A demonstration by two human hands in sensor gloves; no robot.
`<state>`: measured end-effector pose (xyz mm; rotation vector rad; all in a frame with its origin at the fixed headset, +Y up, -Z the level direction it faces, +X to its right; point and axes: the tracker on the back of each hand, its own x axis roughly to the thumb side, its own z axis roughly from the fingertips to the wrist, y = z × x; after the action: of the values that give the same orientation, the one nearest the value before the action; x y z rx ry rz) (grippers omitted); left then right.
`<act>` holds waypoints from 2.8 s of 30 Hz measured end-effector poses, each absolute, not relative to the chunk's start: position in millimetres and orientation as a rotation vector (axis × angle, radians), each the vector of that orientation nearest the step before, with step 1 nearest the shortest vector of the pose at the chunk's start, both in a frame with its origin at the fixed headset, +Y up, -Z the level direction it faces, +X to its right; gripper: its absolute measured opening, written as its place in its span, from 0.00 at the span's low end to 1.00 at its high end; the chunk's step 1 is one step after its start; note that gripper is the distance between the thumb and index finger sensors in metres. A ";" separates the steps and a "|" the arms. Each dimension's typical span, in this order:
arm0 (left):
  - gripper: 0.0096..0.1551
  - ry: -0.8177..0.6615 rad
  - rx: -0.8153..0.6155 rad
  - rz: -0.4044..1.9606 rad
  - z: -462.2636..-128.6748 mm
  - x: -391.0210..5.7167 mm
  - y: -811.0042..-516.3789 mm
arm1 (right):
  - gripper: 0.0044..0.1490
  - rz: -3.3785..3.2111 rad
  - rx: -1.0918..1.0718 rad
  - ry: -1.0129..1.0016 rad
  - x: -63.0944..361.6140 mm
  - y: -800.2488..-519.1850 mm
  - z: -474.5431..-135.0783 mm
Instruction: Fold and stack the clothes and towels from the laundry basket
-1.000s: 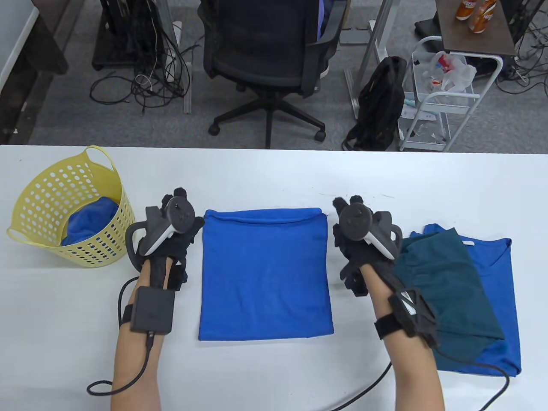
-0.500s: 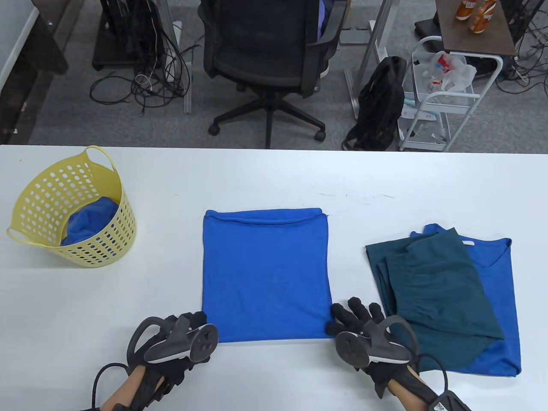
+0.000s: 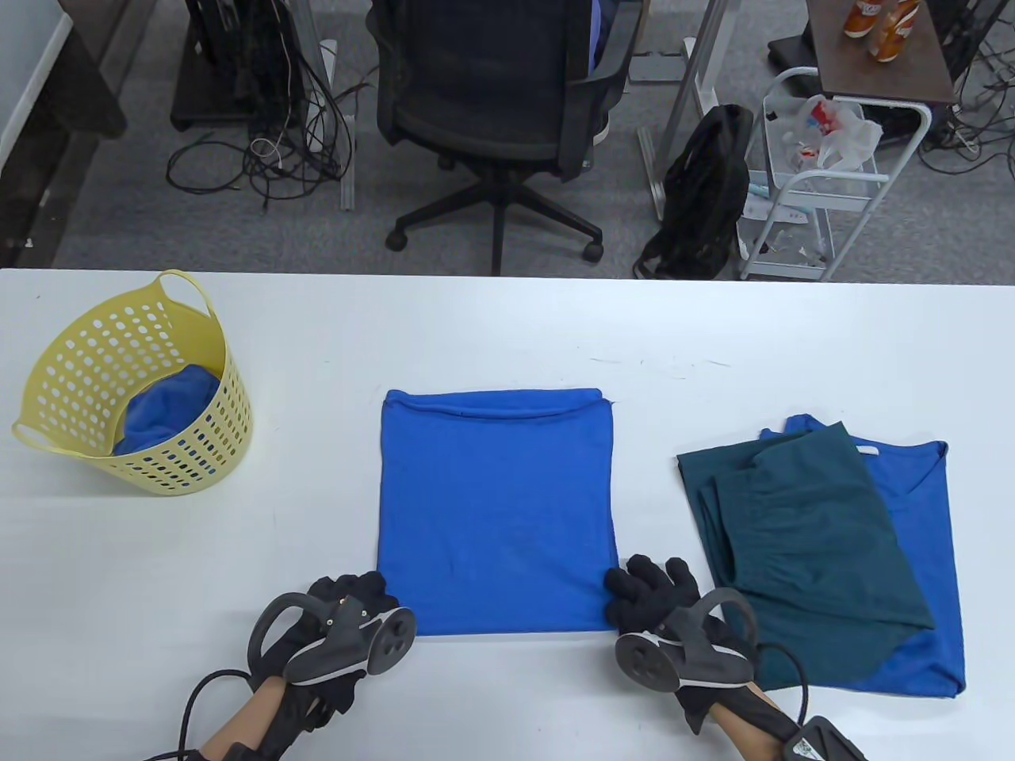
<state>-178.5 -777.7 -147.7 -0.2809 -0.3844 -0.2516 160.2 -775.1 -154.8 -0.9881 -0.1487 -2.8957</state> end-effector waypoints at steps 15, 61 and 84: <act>0.26 -0.500 -0.599 0.121 -158.8 -213.0 -760.7 | 0.25 -3.265 -1.088 -0.569 195.0 -755.4 -164.5; 0.43 -0.170 0.048 0.246 -192.1 -237.4 -708.2 | 0.47 -3.290 0.223 -0.751 165.9 -760.0 -250.9; 0.42 -0.236 0.161 0.239 -159.4 -247.7 -717.7 | 0.27 -3.336 0.398 -0.727 115.1 -774.5 -238.9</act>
<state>-247.7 -717.7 -159.4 0.1606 -0.2362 0.2392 115.1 -774.5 -238.9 0.3979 -0.7266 -3.3357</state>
